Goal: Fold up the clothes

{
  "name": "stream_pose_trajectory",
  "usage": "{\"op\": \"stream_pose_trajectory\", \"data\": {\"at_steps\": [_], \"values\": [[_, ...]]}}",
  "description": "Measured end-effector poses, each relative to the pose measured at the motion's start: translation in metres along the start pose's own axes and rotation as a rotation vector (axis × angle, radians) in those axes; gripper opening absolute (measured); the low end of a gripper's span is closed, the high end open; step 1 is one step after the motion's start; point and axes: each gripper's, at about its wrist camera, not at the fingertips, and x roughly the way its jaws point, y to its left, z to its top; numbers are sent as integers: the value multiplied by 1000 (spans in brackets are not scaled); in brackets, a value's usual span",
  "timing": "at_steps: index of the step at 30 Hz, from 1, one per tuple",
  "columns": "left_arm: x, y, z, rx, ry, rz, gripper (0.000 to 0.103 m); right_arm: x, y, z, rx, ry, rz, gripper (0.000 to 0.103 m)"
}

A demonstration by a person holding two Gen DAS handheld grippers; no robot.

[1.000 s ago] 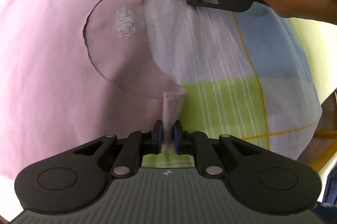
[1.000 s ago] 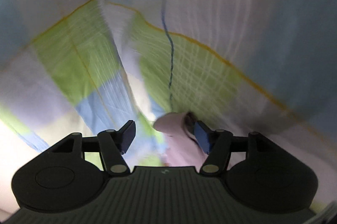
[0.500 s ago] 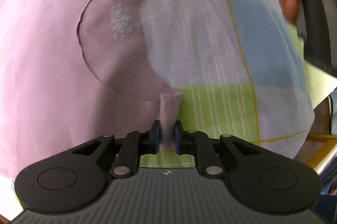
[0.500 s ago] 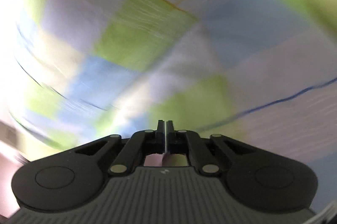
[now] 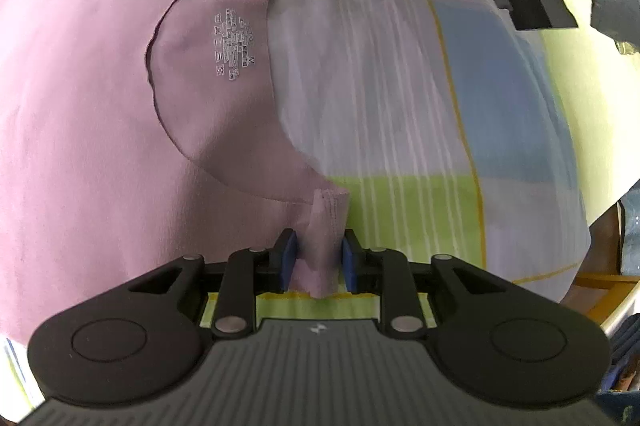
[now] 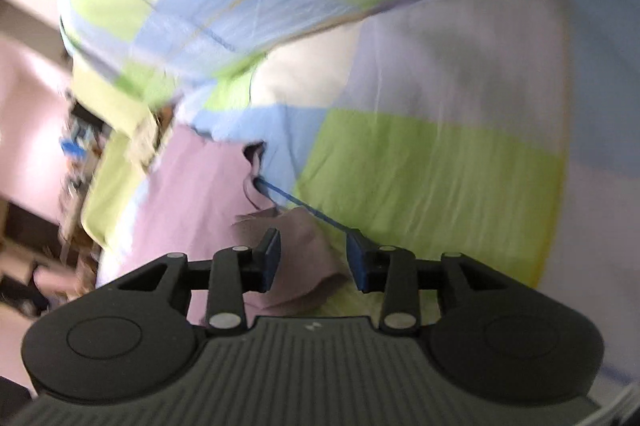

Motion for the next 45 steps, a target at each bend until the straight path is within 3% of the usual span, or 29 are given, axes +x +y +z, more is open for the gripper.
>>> {"op": "stream_pose_trajectory", "data": {"at_steps": [2,7,14,16,20,22,24,26,27,29,30,32,33,35,37,41,45], "values": [[-1,1,0,-3,-19,-15,28,-4,15,-2,-76,-33,-87,1],[6,-2,0,23,-38,-54,27,-52,9,-20,39,-210,-267,1],[17,-9,-8,80,-61,-107,29,-36,-2,-40,63,-206,-399,0],[7,-6,-13,79,-77,-169,29,-35,2,-39,81,-226,-438,1],[-12,-3,-24,87,-126,-248,33,-46,16,-36,35,-269,-617,21],[-16,-1,-31,89,-165,-248,34,-59,23,-37,36,-315,-581,21],[-11,5,-39,64,-177,-206,35,-62,30,-39,20,-325,-467,21],[2,4,-38,34,-159,-184,35,-50,37,-43,-13,-269,-268,21],[12,2,-37,21,-141,-197,36,-42,38,-45,-31,-226,-239,18],[15,-8,-46,45,-102,-296,37,-19,36,-55,-44,-125,-295,17],[6,-22,-52,129,-89,-353,37,-14,33,-60,-39,-99,-340,0],[-8,-35,-59,263,-86,-424,39,-29,27,-66,32,-146,-479,0],[-16,-36,-63,306,-93,-443,40,-41,28,-71,70,-172,-536,8],[-30,-18,-72,344,-84,-461,40,-78,34,-89,186,-248,-634,20],[-40,23,-80,320,-65,-427,40,-107,45,-126,346,-303,-534,31],[-77,123,-93,322,-47,-341,40,-108,84,-205,535,-300,-407,32],[-100,200,-99,376,-51,-256,40,-79,126,-274,647,-367,-462,33]]}}
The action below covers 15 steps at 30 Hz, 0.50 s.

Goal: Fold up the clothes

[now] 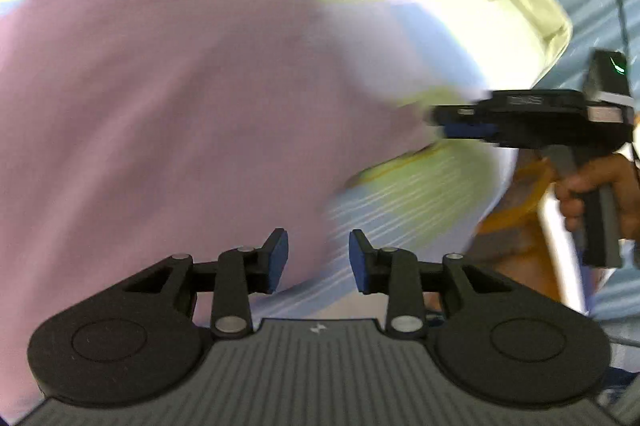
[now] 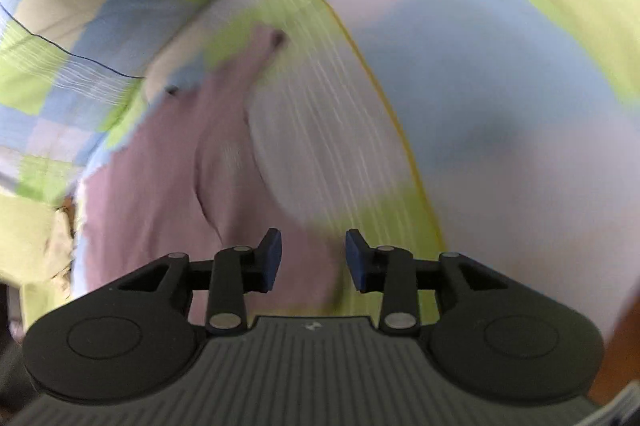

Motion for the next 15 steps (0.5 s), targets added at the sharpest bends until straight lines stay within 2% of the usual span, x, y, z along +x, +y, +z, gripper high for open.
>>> {"op": "stream_pose_trajectory", "data": {"at_steps": [1,2,4,5,8,12,15], "values": [[-4,12,-5,-3,3,11,40,0,0,-20,26,-39,-6,33],[-4,21,-10,-7,8,21,40,2,1,-32,34,-77,-8,36],[-7,43,-23,-9,13,60,40,9,-1,-48,60,-158,-33,36],[-10,52,-30,-10,8,72,40,12,-3,-53,92,-194,-36,31],[-20,62,-43,-21,-14,56,40,11,-9,-58,158,-256,-57,2],[-24,70,-48,-70,-51,40,40,8,-9,-61,88,-279,-114,1],[-29,71,-54,-41,-61,47,40,5,-2,-62,12,-283,-196,0]]}}
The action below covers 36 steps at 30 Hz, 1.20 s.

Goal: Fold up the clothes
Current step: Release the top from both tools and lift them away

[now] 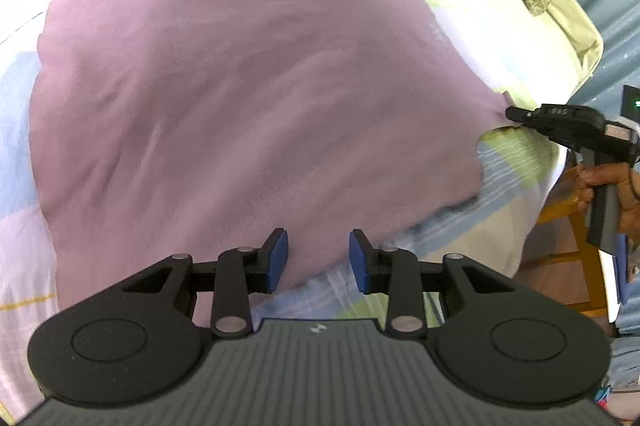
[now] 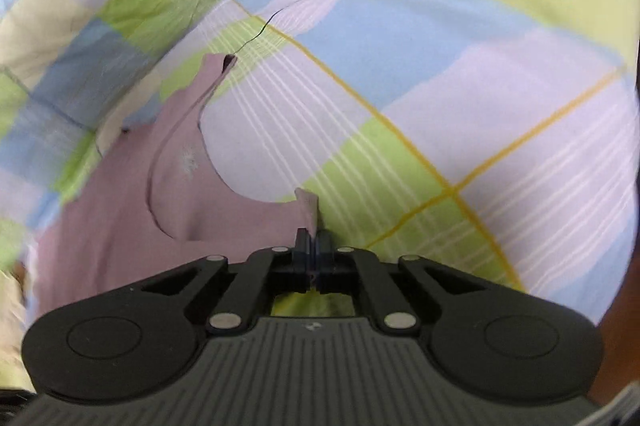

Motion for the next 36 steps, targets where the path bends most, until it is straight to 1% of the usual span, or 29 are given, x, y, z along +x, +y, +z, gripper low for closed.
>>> {"op": "stream_pose_trajectory", "data": {"at_steps": [3,6,7,8,9,10,11,13,15,16,17,19,20,22,23,24,26,27,28,29,30,32,33,35,36], "values": [[-5,-2,-6,59,6,27,40,-1,7,-4,-27,10,-70,0],[-21,-7,-6,148,25,69,42,-11,25,-3,-37,17,-160,1],[-26,-7,-3,188,27,83,44,-14,31,-3,-40,19,-190,4],[-29,-6,2,231,25,97,51,-22,39,-4,-45,15,-242,12],[-33,-4,6,274,24,112,54,-36,53,-10,-51,-4,-323,25],[-34,1,11,314,23,118,54,-48,68,-18,-57,-27,-392,26],[-31,9,15,349,24,115,54,-59,85,-29,-52,-52,-422,26],[-27,26,24,419,24,109,54,-76,125,-60,-7,-104,-350,26],[-23,37,28,458,37,96,54,-84,162,-89,17,-137,-265,26],[-13,52,31,496,69,68,54,-84,189,-113,38,-149,-187,26],[-4,68,30,537,104,33,54,-78,210,-133,52,-147,-134,26],[7,93,24,602,149,-22,54,-61,245,-172,42,-135,-94,26],[7,104,20,615,166,-36,54,-54,260,-190,35,-130,-108,26],[-4,123,13,620,187,-84,54,-46,283,-224,15,-123,-251,26],[-11,130,10,624,196,-98,55,-47,292,-238,23,-120,-315,27],[-19,137,7,631,206,-106,55,-53,299,-249,62,-119,-365,29],[-43,155,-5,676,236,-74,55,-69,312,-268,137,-98,-442,30],[-53,162,-7,683,237,-62,55,-80,320,-279,175,-87,-464,32],[-62,167,-5,683,236,-53,56,-94,333,-289,205,-87,-466,34],[-69,172,-1,680,235,-42,57,-105,345,-294,219,-91,-467,42],[-74,175,2,677,233,-35,57,-115,359,-299,234,-101,-470,56],[-92,178,24,678,196,-26,57,-130,386,-301,263,-133,-478,66],[-97,177,32,682,182,-25,57,-137,399,-300,281,-152,-478,74],[-113,170,56,711,152,-27,58,-148,430,-292,305,-184,-465,82],[-121,166,67,732,136,-25,62,-150,440,-288,305,-195,-464,84]]}}
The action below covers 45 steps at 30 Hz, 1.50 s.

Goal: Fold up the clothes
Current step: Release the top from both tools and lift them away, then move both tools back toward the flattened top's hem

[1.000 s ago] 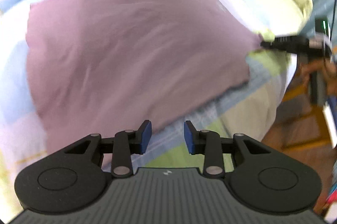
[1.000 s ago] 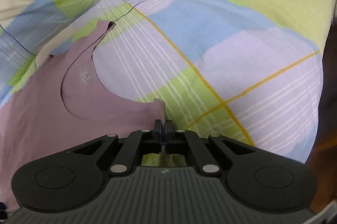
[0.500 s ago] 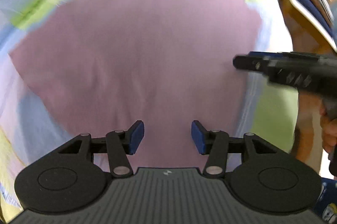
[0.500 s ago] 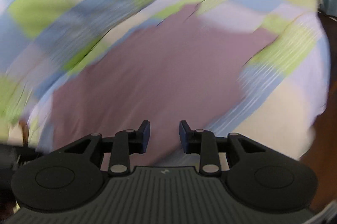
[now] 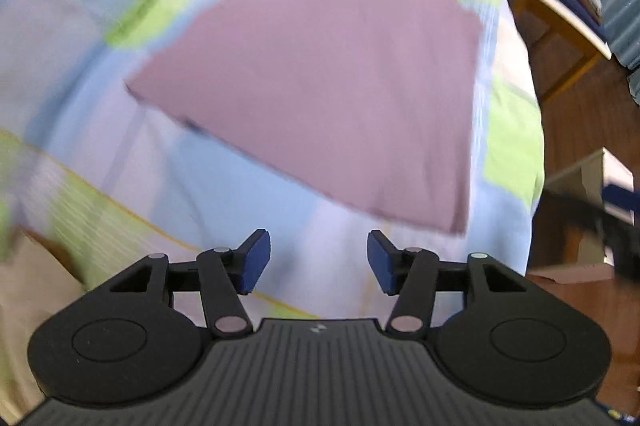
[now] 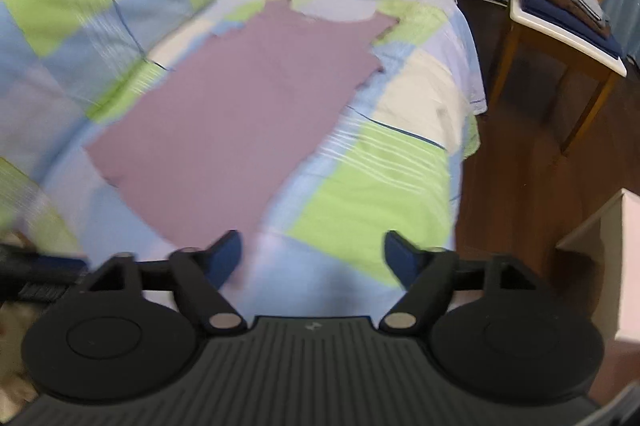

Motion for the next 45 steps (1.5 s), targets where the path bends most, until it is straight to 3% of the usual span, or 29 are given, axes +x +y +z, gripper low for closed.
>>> {"op": "stream_pose_trajectory", "data": {"at_steps": [2,3,8,16,29,45], "values": [[-15,2,14,41,-20,24,79,-23,18,2,11,-38,-2,92],[-20,2,21,58,-29,35,81,-37,28,4,26,-61,-6,96],[-35,2,40,114,-50,70,81,-64,50,-1,82,-78,-47,101],[-9,5,27,173,-11,64,81,-37,52,-19,249,30,-161,101],[9,20,25,188,-3,50,81,-11,77,-21,242,105,-211,101],[33,38,12,114,49,45,81,18,86,-14,197,164,-183,101]]}}
